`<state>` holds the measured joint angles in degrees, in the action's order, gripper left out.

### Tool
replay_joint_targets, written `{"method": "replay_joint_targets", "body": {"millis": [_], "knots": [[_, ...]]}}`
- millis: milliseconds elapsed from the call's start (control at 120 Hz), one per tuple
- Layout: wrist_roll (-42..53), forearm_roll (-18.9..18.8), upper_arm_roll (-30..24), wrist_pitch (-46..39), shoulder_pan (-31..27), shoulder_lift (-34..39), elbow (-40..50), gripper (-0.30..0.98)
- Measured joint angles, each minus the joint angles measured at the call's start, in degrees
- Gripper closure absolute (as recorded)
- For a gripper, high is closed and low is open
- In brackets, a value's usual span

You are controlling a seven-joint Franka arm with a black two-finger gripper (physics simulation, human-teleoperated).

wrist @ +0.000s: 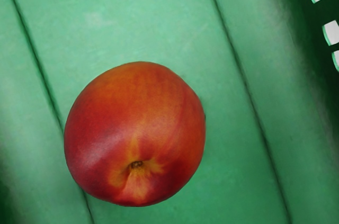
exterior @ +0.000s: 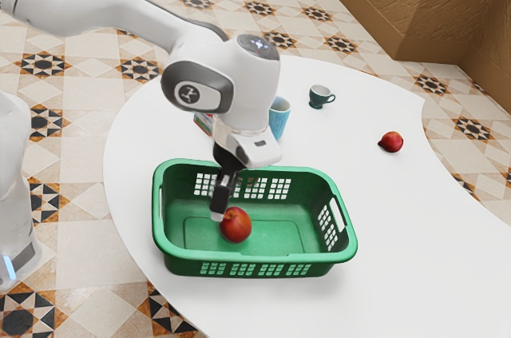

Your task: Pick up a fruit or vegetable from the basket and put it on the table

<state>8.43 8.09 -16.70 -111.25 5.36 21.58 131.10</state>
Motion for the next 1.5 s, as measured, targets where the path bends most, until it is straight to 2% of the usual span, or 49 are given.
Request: {"method": "replay_joint_targets", "body": {"millis": [892,1500], "knots": [[0.4,0.1,1.6,-4.0,-0.3,-3.7,0.0,0.00],[0.5,-0.3,1.5,-6.2,-0.2,-10.6,-1.3,0.00]]}}
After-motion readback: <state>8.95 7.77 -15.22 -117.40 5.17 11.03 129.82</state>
